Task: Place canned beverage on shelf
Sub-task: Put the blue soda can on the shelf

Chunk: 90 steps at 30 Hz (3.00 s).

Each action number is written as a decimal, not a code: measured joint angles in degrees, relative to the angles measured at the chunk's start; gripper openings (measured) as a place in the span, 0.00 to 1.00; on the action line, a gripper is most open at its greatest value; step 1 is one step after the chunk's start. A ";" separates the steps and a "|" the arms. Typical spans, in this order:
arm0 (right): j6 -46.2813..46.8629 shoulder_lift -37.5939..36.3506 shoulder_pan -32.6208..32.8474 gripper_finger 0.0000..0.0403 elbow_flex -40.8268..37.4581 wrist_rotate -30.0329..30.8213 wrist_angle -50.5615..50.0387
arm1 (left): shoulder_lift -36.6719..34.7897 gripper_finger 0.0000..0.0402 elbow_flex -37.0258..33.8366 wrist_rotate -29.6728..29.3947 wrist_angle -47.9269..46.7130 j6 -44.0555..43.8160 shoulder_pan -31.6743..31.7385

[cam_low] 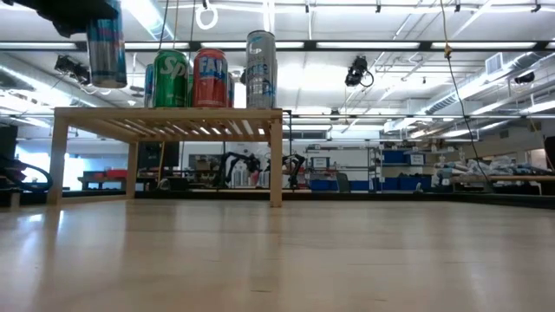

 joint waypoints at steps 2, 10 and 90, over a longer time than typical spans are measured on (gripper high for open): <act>0.00 0.00 0.00 0.88 0.00 0.02 0.00 | 0.00 0.60 0.00 -2.96 0.16 -0.19 0.00; 0.00 0.00 0.00 0.88 0.00 0.02 0.39 | 0.00 0.60 0.00 -8.20 0.41 -0.89 -0.02; -2.78 0.00 -1.07 0.88 0.00 0.02 -0.46 | 15.55 0.60 -0.42 39.46 7.76 4.55 34.05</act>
